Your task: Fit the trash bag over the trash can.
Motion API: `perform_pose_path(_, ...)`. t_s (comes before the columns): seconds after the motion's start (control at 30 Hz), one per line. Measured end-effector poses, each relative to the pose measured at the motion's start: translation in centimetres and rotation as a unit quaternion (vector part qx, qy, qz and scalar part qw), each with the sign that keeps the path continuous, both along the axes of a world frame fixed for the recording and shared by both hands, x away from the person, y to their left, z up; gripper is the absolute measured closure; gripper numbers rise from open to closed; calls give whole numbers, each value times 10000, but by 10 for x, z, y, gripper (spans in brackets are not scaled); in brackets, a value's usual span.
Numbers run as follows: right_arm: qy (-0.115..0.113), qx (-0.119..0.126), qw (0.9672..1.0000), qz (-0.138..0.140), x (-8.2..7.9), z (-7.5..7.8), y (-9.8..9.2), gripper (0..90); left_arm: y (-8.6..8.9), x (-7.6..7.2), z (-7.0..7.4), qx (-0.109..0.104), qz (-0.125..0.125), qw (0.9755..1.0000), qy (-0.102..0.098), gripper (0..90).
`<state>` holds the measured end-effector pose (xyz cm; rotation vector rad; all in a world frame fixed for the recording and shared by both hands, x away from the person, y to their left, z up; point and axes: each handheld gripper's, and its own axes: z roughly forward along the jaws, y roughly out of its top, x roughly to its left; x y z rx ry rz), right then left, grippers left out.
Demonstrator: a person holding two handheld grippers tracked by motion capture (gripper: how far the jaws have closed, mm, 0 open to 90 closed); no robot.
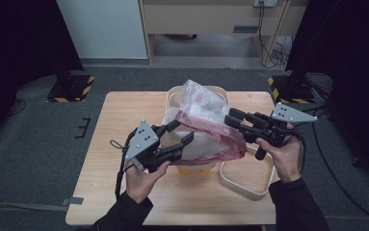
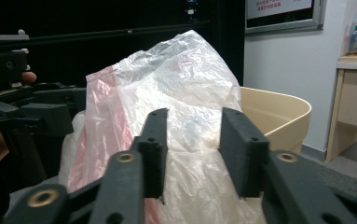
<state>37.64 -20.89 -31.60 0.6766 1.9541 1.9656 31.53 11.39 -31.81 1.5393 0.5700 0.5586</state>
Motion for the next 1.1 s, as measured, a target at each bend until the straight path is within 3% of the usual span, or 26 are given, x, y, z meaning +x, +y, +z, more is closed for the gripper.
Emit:
perform_pose_path(0.07,6,-37,10000,-14,1,0,0,872,1,0,0,63,29,10000,-52,489)
perform_pose_path(0.1,16,-42,10000,-27,2,1,-1,900,2,1,0,49,36,10000,-53,507)
perform_pose_path(0.17,94,-1,9999,-71,3,2,-1,900,3,1,-1,16,45,10000,-42,536)
perform_pose_path(0.27,45,167,9991,-376,5,4,-5,900,4,2,-1,-22,51,10000,-25,572)
perform_pose_path(0.4,40,542,9934,-1008,13,7,-12,900,4,3,-1,-43,47,10000,-24,576)
perform_pose_path(0.63,352,286,9870,-1539,32,-5,-17,900,6,3,-1,-100,52,9999,20,628)
perform_pose_path(0.7,391,324,9878,-1475,33,-10,-18,900,7,3,-1,-117,52,9999,51,634)
perform_pose_path(0.77,280,390,9906,-1280,29,-11,-19,874,7,3,-1,-120,30,9999,68,627)
perform_pose_path(0.97,-86,731,9945,-739,12,5,-24,570,4,2,0,-98,-3,9999,57,554)
perform_pose_path(1.03,-124,685,9967,-418,10,10,-20,437,4,2,0,-107,-3,9999,54,554)
perform_pose_path(1.1,-160,592,9976,-314,9,11,-18,396,4,2,0,-99,0,9999,49,552)
